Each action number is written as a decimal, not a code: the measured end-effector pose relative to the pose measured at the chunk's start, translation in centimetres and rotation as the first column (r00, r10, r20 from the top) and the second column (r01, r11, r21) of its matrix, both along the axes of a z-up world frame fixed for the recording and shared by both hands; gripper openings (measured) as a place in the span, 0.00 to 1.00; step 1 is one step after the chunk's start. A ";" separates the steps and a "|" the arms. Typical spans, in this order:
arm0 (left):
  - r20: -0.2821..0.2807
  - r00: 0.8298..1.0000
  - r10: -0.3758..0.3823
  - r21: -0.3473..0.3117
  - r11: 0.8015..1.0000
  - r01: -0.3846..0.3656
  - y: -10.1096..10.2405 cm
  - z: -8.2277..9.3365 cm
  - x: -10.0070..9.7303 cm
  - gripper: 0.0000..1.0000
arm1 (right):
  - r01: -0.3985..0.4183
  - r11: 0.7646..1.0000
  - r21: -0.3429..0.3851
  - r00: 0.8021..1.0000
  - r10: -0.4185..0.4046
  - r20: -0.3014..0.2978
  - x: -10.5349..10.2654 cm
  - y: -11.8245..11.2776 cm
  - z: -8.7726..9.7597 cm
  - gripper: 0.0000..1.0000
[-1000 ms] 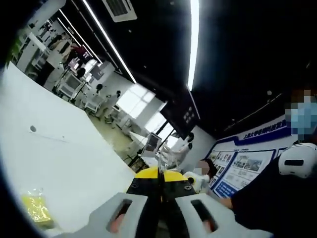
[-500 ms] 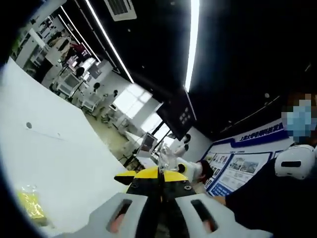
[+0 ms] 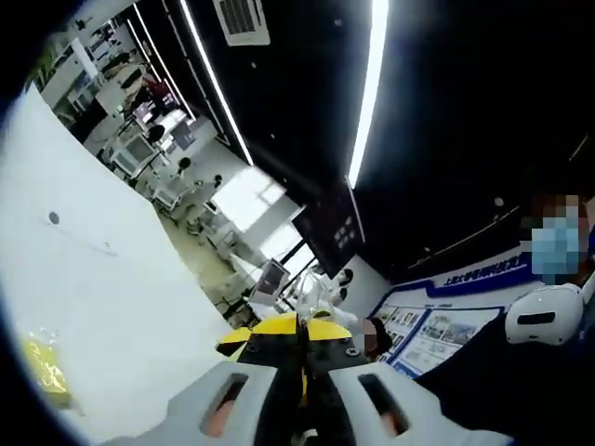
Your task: Compare the silicone blocks by pressing each to a similar depth, holding the contact briefly, and releasing to observe deformation and rebound differences across the visible hardness samples.
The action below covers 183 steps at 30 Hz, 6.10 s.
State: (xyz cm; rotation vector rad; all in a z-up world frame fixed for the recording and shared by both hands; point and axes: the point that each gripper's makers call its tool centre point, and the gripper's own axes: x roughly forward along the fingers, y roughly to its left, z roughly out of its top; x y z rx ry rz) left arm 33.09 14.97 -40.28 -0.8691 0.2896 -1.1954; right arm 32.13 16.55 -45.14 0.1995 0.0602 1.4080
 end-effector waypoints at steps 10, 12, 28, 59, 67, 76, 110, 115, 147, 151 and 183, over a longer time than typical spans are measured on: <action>0.022 1.000 0.011 0.022 1.000 -0.011 0.2 -0.1 0.0 0.00 | -0.003 1.000 -0.026 0.999 0.002 -0.037 0.0 0.4 -0.1 0.15; 0.023 1.000 0.017 0.029 0.999 -0.017 0.3 -0.3 0.1 0.00 | -0.007 0.999 -0.036 0.998 0.005 -0.059 0.0 0.5 -0.3 0.13; 0.029 0.999 0.019 0.041 0.999 -0.020 0.4 -0.6 -0.2 0.00 | -0.052 0.994 -0.098 0.999 0.050 -0.019 -0.7 0.4 -0.7 0.10; -0.015 1.000 -0.008 0.013 1.000 0.008 -1.8 -1.1 0.3 0.00 | 0.185 0.978 -0.098 0.983 -0.185 0.005 1.3 -1.6 -2.2 0.92; -0.042 0.999 -0.004 0.004 1.000 0.004 -1.3 -2.0 0.6 0.00 | 0.236 0.970 -0.066 0.972 -0.235 0.015 1.9 -2.5 -2.0 0.96; -0.084 0.996 0.015 -0.021 1.000 -0.016 -0.5 -3.0 1.6 0.00 | 0.296 0.953 -0.062 0.955 -0.297 -0.004 2.1 -3.3 -2.3 0.96; -0.283 0.959 0.019 -0.005 1.000 -0.021 -3.5 -10.9 3.7 0.00 | 0.645 0.734 -0.215 0.760 -0.646 0.076 0.8 -16.4 -7.8 0.96; -0.341 0.939 0.029 -0.022 0.999 -0.039 -4.1 -12.2 4.6 0.00 | 0.660 0.719 -0.217 0.742 -0.669 0.040 -0.5 -18.1 -8.3 0.96; -0.593 0.733 0.333 0.178 0.942 -0.284 -2.2 -26.9 13.0 0.00 | 0.666 0.697 -0.266 0.699 -0.708 -0.104 -4.3 -19.5 -11.1 0.90; -0.571 0.742 0.350 0.239 0.936 -0.257 -2.7 -28.0 13.5 0.00 | 0.690 0.676 -0.259 0.682 -0.727 -0.081 -3.8 -20.0 -10.8 0.92; -0.189 0.920 0.343 0.594 0.786 -0.171 -3.1 -27.8 13.3 0.56 | 0.664 0.685 -0.299 0.699 -0.711 -0.075 -4.9 -19.4 -10.7 0.91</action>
